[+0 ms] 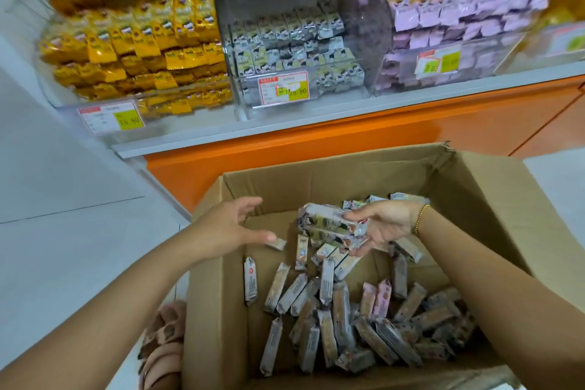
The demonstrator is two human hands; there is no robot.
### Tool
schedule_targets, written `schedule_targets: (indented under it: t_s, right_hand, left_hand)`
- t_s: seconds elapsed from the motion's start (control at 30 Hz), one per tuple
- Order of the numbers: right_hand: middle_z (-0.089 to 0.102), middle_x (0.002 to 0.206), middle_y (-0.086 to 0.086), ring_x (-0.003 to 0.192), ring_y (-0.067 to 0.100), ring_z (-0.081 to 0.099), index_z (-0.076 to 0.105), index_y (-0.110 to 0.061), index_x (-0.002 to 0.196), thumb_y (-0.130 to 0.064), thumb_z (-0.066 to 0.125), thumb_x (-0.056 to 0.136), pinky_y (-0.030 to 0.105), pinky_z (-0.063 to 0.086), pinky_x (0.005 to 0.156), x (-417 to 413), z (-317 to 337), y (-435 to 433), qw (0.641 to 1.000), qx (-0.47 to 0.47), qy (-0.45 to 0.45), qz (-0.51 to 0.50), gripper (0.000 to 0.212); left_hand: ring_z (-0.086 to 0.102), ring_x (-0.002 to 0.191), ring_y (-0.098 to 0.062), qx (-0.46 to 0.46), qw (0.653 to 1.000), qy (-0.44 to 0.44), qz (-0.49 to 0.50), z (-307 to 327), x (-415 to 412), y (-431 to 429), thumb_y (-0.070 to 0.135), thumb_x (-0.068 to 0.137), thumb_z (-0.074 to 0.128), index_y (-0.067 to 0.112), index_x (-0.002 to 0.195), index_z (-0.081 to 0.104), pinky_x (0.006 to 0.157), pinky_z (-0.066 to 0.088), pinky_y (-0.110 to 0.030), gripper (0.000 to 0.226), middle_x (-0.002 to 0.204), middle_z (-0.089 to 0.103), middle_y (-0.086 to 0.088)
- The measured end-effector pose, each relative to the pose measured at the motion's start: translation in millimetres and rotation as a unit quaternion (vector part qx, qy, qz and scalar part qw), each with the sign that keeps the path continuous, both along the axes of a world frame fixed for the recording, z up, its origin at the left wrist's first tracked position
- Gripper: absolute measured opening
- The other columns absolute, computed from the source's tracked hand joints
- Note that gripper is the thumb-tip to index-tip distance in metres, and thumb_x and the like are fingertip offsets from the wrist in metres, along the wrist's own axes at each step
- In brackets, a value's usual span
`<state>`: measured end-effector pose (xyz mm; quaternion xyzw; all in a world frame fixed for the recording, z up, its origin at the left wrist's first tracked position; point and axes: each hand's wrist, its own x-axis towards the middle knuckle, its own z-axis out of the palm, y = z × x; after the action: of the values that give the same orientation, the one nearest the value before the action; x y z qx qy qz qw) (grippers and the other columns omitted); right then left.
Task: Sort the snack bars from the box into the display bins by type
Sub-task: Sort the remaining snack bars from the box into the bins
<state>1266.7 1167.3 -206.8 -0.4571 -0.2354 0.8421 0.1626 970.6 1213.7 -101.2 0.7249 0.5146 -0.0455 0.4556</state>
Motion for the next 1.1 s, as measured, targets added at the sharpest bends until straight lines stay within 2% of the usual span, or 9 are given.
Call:
schedule_targets:
  t_s: [0.1, 0.2, 0.27, 0.4, 0.57, 0.67, 0.8, 0.97, 1.1]
  right_hand:
    - [0.065, 0.111, 0.017, 0.099, 0.029, 0.065, 0.050, -0.008, 0.128, -0.048, 0.078, 0.072, 0.038, 0.054, 0.083, -21, 36, 11, 0.991, 0.070, 0.117, 0.007, 0.074]
    - [0.065, 0.111, 0.014, 0.101, 0.024, 0.064, 0.057, -0.010, 0.126, -0.051, 0.063, 0.085, 0.034, 0.054, 0.087, -43, 59, 16, 0.970, 0.124, 0.204, 0.047, 0.059]
    - [0.064, 0.111, 0.015, 0.100, 0.023, 0.064, 0.057, -0.011, 0.127, -0.052, 0.060, 0.086, 0.032, 0.054, 0.086, -58, 69, 18, 0.958, 0.141, 0.242, 0.060, 0.058]
    - [0.060, 0.115, 0.021, 0.099, 0.028, 0.065, 0.052, -0.009, 0.129, -0.048, 0.065, 0.084, 0.032, 0.056, 0.083, -78, 91, 21, 0.954, 0.155, 0.255, 0.018, 0.061]
    - [0.063, 0.111, 0.026, 0.086, 0.031, 0.070, 0.061, 0.004, 0.118, -0.051, 0.069, 0.074, 0.030, 0.060, 0.069, -104, 134, 27, 0.924, 0.110, 0.226, -0.288, 0.071]
    - [0.065, 0.112, 0.028, 0.094, 0.032, 0.069, 0.049, 0.013, 0.124, -0.048, 0.065, 0.076, 0.035, 0.059, 0.077, -126, 154, 31, 0.880, 0.068, 0.236, -0.406, 0.079]
    - [0.070, 0.105, 0.015, 0.098, 0.023, 0.069, 0.062, 0.000, 0.110, -0.041, 0.065, 0.077, 0.034, 0.054, 0.091, -144, 182, 43, 0.898, 0.163, 0.171, -0.370, 0.053]
    - [0.069, 0.071, 0.008, 0.070, 0.017, 0.069, 0.061, -0.008, 0.081, -0.021, 0.060, 0.088, 0.026, 0.059, 0.069, -133, 200, 64, 0.877, 0.217, 0.156, -0.398, 0.015]
    - [0.060, 0.050, -0.006, 0.061, 0.015, 0.059, 0.061, -0.008, 0.085, -0.019, 0.060, 0.090, 0.026, 0.054, 0.067, -94, 219, 104, 0.868, 0.335, -0.108, -0.350, 0.013]
  left_hand:
    - [0.041, 0.133, -0.009, -0.048, 0.987, -0.149, 0.034, 31, 6, -2, 0.047, 0.060, 0.080, 0.031, 0.138, 0.045, 0.113, 0.031, -0.034, 0.087, 0.146, 0.041, 0.010]
    - [0.065, 0.106, -0.011, -0.090, 0.952, -0.268, 0.118, 51, 8, -2, 0.027, 0.066, 0.076, 0.019, 0.123, 0.059, 0.084, 0.056, -0.026, 0.060, 0.123, 0.065, 0.001]
    - [0.070, 0.091, -0.012, -0.070, 0.945, -0.285, 0.145, 62, 5, 0, 0.017, 0.070, 0.072, 0.017, 0.108, 0.066, 0.070, 0.057, -0.022, 0.039, 0.106, 0.072, -0.002]
    - [0.071, 0.087, -0.015, -0.048, 0.949, -0.284, 0.128, 79, -6, 5, 0.012, 0.076, 0.070, 0.013, 0.104, 0.068, 0.075, 0.058, -0.025, 0.028, 0.095, 0.075, -0.003]
    - [0.070, 0.074, -0.008, 0.062, 0.901, -0.353, 0.246, 94, -7, 19, 0.008, 0.079, 0.071, 0.008, 0.101, 0.070, 0.066, 0.057, -0.018, 0.022, 0.093, 0.074, -0.006]
    - [0.060, 0.080, 0.017, 0.298, 0.874, -0.319, 0.212, 99, -3, 25, 0.014, 0.077, 0.076, 0.035, 0.106, 0.063, 0.075, 0.048, -0.005, 0.039, 0.096, 0.064, 0.027]
    - [0.053, 0.099, 0.010, 0.492, 0.831, -0.243, 0.092, 99, 9, 33, 0.016, 0.078, 0.075, 0.024, 0.119, 0.065, 0.083, 0.040, -0.002, 0.043, 0.109, 0.059, 0.020]
    - [0.053, 0.101, 0.005, 0.460, 0.835, -0.283, 0.107, 99, 26, 43, 0.017, 0.080, 0.074, 0.022, 0.120, 0.061, 0.087, 0.046, -0.011, 0.043, 0.111, 0.061, 0.013]
    - [0.040, 0.126, -0.004, 0.427, 0.889, -0.149, 0.073, 85, 28, 61, 0.025, 0.088, 0.065, 0.023, 0.140, 0.040, 0.104, 0.032, -0.023, 0.058, 0.137, 0.042, 0.014]
